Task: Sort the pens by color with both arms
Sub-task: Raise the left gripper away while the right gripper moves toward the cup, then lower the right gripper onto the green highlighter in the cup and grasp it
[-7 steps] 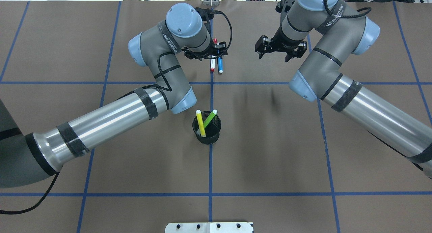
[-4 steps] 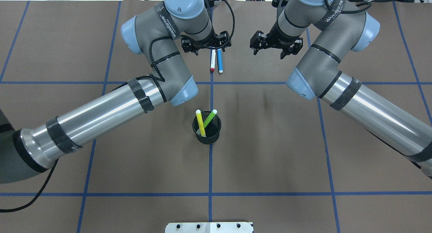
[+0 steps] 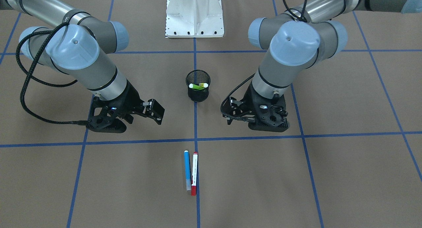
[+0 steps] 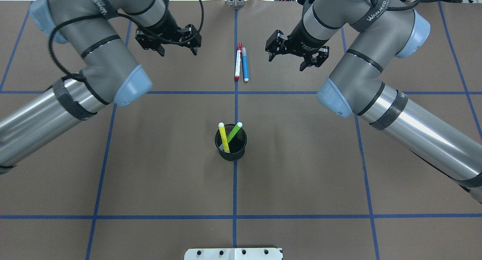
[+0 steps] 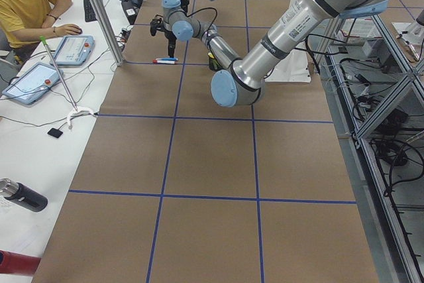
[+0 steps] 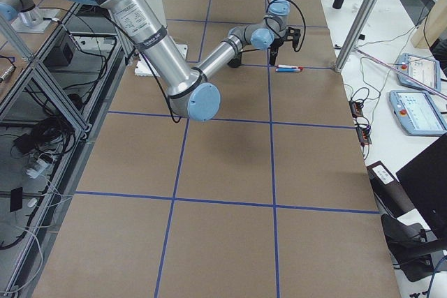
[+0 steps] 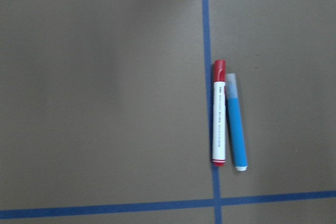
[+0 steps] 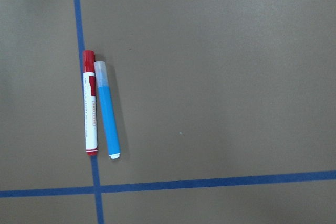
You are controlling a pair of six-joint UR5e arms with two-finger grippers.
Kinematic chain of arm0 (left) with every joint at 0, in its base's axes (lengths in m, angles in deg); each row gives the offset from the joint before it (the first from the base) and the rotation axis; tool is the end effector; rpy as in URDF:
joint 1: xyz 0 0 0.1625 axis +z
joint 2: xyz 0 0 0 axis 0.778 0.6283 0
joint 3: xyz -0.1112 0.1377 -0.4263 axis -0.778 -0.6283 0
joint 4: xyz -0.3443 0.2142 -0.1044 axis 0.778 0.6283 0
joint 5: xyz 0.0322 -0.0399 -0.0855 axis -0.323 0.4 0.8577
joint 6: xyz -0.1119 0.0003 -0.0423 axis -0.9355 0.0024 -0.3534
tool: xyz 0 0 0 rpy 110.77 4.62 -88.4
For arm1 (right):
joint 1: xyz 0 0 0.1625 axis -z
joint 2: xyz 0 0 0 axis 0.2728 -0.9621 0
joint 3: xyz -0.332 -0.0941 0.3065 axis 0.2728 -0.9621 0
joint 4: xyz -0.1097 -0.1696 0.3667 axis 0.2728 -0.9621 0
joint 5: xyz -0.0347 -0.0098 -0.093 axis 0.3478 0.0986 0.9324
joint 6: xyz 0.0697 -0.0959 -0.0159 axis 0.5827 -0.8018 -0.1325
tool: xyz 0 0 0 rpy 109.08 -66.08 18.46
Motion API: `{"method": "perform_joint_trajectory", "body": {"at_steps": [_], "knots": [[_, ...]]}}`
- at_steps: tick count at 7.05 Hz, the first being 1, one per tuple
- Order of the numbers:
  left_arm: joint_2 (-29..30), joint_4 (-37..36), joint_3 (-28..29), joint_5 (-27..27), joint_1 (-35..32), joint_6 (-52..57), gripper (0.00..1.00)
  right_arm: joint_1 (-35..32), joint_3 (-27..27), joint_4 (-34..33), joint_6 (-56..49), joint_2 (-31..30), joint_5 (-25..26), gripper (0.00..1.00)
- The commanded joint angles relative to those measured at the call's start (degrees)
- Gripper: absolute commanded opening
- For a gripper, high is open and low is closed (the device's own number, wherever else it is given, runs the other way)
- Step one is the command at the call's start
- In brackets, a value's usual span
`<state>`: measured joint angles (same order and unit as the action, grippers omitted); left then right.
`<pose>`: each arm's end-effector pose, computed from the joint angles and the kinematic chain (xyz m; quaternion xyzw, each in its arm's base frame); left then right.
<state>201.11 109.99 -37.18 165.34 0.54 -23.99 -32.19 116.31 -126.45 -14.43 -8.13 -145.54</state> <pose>0.4232 -0.6243 0.2210 0.0874 0.4525 0.0100 0.8874 -0.4452 -0.5939 0.2421 -0.0024 -0.4864 0.1083 0.8670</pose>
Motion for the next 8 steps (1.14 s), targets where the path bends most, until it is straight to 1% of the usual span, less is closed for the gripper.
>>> {"method": "perform_joint_trajectory", "body": {"at_steps": [1,2,4,5,7,8], "knots": [[-7.2,-3.3,-7.5,1.0,-2.8,10.5,0.99,5.6,4.9,-5.5,7.7,0.8,4.5,0.97],[-8.1,-3.3,-7.6,3.7,-4.3,13.6,0.99,9.9,5.0,-6.1,12.1,1.5,9.1,0.97],[-9.5,-3.2,-7.6,4.7,-5.4,16.3,0.99,14.2,5.4,-6.1,16.5,2.6,12.4,0.96],[-9.6,-2.9,-7.6,4.7,-5.4,16.3,0.99,17.1,5.5,-5.6,17.3,2.6,16.9,0.86],[-9.7,-3.0,-7.6,4.7,-5.4,16.2,0.99,17.4,6.2,-4.3,17.2,2.6,17.0,0.66],[-9.7,-3.0,-7.5,4.7,-5.3,16.3,0.99,17.8,6.1,-3.9,17.1,2.4,17.1,0.59]]}}
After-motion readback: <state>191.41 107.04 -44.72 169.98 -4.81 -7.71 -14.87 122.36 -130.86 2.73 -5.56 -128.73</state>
